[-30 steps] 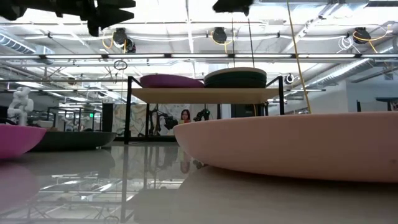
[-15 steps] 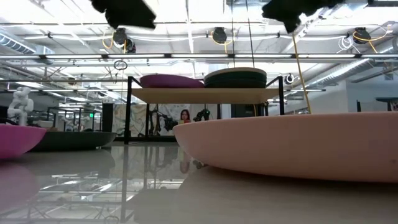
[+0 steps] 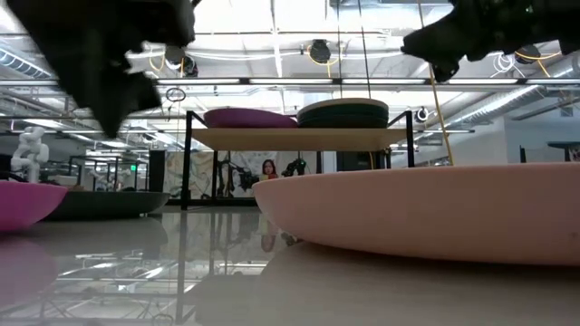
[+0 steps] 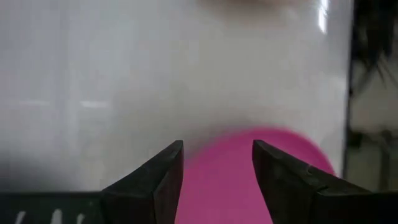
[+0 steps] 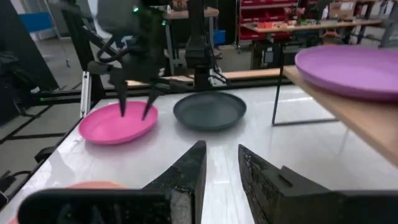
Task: Place and stack plates onto a shelf
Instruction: Put the pink plate on the violet plate on the shelf
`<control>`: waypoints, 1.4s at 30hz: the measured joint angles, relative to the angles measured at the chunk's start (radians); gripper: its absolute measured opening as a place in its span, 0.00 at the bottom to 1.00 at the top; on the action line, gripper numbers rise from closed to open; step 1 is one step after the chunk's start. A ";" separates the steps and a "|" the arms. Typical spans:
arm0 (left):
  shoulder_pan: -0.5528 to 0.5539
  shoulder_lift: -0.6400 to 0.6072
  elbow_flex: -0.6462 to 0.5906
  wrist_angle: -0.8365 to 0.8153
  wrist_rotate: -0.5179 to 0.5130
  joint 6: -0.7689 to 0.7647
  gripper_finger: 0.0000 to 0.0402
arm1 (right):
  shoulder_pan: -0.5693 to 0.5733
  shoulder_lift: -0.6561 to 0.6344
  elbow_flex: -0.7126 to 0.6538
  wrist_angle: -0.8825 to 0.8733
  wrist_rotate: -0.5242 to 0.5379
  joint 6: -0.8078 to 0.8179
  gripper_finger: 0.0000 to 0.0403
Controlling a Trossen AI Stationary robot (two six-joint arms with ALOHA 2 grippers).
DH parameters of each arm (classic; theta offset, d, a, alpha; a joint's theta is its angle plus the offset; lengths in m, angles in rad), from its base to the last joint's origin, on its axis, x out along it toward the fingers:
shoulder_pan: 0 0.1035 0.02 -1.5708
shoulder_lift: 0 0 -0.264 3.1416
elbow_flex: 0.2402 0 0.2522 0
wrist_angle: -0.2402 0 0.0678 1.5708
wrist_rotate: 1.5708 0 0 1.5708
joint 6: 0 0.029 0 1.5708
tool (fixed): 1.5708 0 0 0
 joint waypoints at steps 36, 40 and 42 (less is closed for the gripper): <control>0.125 0.099 0.209 -0.312 -0.064 0.337 0.03 | 0.015 0.000 -0.015 -0.007 -0.005 0.001 0.19; 0.226 0.062 0.333 -0.436 -0.204 0.367 0.03 | 0.015 0.000 -0.015 -0.012 -0.005 0.000 0.19; 0.290 0.065 0.413 -0.508 -0.244 0.386 0.03 | 0.014 0.000 -0.015 -0.012 -0.005 -0.005 0.19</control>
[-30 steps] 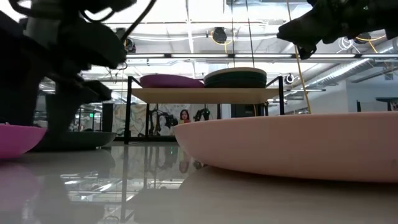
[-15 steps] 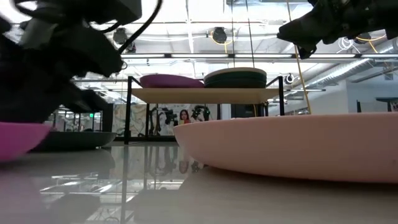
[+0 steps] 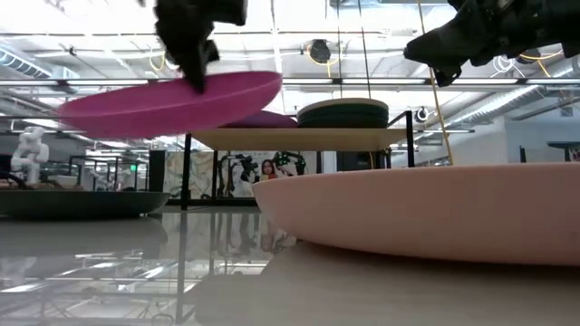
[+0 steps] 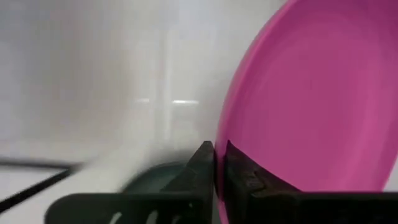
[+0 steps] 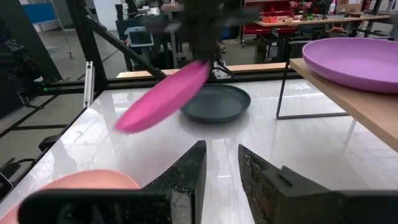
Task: Place and stack plates onto a shelf
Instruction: Put the pink plate on the violet plate on the shelf
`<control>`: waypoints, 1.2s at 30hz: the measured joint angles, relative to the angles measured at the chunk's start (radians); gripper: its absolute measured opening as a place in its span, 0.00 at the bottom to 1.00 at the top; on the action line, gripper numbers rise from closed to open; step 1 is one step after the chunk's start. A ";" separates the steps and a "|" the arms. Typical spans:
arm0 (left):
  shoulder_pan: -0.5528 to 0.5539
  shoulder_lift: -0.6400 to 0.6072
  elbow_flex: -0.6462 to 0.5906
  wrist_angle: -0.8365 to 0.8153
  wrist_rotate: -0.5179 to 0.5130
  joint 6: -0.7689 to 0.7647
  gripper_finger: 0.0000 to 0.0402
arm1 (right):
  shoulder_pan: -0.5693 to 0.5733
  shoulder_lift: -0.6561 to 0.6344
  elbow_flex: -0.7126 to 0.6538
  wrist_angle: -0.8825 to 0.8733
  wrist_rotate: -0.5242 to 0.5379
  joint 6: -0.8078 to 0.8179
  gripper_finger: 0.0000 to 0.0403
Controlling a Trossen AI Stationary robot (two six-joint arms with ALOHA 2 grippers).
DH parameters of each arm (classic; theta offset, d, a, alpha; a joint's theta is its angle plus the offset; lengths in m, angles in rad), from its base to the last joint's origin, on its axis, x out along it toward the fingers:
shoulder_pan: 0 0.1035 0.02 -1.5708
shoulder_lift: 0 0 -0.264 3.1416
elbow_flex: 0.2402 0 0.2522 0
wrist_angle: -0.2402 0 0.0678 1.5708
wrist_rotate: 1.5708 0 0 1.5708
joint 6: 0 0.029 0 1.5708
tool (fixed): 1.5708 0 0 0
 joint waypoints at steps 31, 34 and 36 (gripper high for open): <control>0.844 0.164 0.530 -0.051 0.232 0.199 0.06 | 0.000 0.000 0.000 -0.010 0.004 -0.006 0.19; 0.863 0.195 0.528 -0.060 0.232 0.198 0.06 | 0.000 0.000 0.000 -0.016 0.004 0.013 0.19; 0.869 0.203 0.528 -0.073 0.235 0.203 0.06 | 0.000 0.000 -0.010 -0.005 0.004 0.015 0.19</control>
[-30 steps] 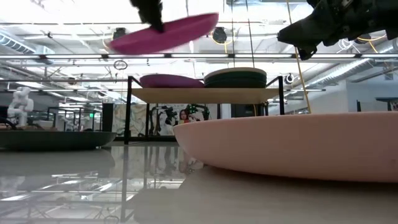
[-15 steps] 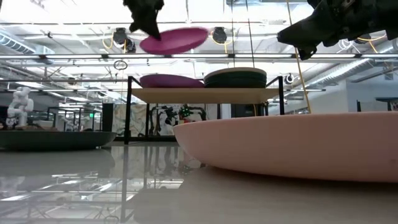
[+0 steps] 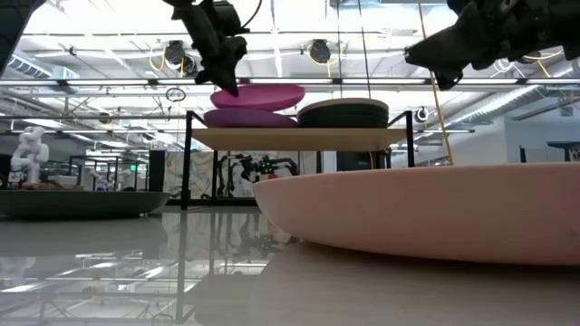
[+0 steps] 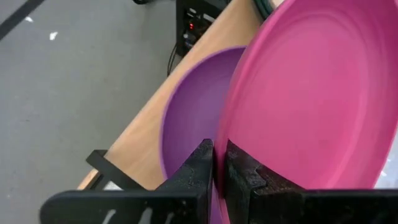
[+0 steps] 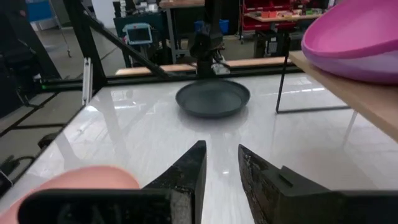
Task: Place and stack plates onto a shelf
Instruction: Put the pink plate on the violet plate on the shelf, then put the light orange plate on the pink plate on the shelf
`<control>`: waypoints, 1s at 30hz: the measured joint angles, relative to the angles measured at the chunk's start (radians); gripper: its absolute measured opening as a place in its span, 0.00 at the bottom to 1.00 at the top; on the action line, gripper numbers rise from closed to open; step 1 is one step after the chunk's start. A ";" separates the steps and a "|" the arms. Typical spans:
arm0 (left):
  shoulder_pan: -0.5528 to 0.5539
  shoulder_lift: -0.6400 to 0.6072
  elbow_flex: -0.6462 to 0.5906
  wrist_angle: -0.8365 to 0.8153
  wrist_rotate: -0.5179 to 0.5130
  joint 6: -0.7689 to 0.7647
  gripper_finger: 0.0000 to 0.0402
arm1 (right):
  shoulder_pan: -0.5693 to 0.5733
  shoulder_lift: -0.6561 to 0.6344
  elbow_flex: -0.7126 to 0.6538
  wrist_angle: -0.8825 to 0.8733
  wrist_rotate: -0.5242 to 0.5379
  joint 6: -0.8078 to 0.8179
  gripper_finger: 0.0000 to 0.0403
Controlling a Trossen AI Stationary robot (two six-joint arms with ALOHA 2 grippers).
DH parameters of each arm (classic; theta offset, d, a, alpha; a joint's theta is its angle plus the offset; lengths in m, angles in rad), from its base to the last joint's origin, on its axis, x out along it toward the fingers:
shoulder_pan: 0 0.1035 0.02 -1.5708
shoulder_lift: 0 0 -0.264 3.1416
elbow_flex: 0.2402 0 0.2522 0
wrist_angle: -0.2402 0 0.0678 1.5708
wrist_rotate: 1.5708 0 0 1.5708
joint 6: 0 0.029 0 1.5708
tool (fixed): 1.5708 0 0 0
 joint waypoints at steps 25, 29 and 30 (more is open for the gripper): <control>-0.034 -0.203 0.028 0.079 -0.082 0.013 0.33 | 0.000 0.000 -0.021 0.017 0.000 -0.006 0.19; -0.108 -0.344 0.002 0.145 -0.161 0.006 0.33 | 0.000 0.000 -0.021 0.017 0.000 -0.007 0.19; -0.131 -0.379 -0.019 0.167 -0.176 0.002 0.33 | 0.000 0.000 -0.021 0.017 0.000 -0.007 0.19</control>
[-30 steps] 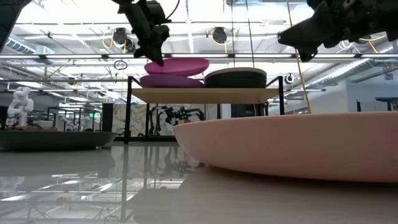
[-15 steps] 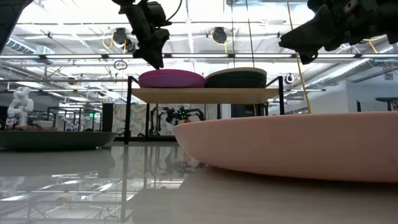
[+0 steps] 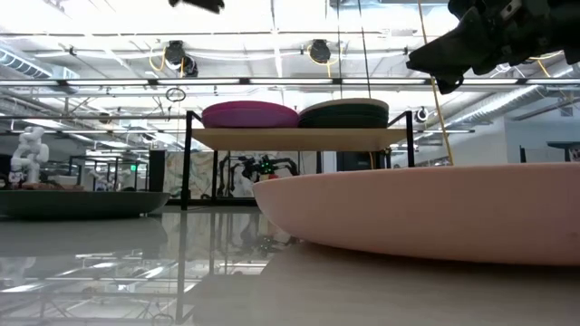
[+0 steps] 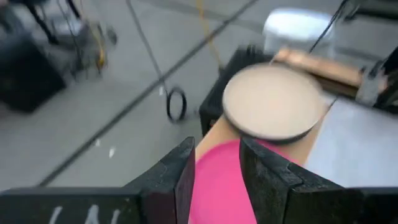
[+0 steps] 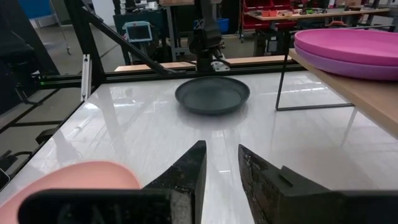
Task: Place and stack plates onto a shelf
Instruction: Put the light orange plate on the pink plate on the shelf
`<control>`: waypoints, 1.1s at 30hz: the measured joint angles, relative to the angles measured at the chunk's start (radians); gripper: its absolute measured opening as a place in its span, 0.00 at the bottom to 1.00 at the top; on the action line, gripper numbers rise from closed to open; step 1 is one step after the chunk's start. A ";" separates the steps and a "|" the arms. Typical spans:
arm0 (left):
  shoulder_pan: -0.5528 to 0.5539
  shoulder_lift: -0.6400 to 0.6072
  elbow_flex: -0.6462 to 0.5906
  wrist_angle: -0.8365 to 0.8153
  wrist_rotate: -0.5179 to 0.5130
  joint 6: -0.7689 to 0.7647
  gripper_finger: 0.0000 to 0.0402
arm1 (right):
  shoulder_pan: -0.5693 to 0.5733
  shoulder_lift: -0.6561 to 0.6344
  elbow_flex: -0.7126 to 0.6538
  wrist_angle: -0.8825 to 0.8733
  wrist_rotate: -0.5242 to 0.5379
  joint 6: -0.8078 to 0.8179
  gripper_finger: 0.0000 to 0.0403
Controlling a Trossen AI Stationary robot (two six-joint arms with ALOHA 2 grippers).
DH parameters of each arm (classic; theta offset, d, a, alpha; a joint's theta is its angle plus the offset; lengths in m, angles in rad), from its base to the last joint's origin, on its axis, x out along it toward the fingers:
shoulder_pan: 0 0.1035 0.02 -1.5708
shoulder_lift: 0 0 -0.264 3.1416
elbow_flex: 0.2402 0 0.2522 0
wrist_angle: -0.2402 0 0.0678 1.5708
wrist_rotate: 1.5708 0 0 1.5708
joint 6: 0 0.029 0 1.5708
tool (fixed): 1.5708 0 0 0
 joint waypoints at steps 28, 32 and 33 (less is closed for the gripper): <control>-0.657 -0.371 -1.433 1.756 -0.162 -0.177 0.33 | -0.021 0.143 0.045 -0.010 -0.114 0.127 0.19; -0.651 -0.331 -1.437 1.755 -0.182 -0.165 0.33 | -0.022 0.215 0.113 -0.047 -0.137 0.102 0.19; -0.648 -0.324 -1.437 1.761 -0.192 -0.164 0.33 | -0.022 0.237 0.135 -0.059 -0.139 0.093 0.19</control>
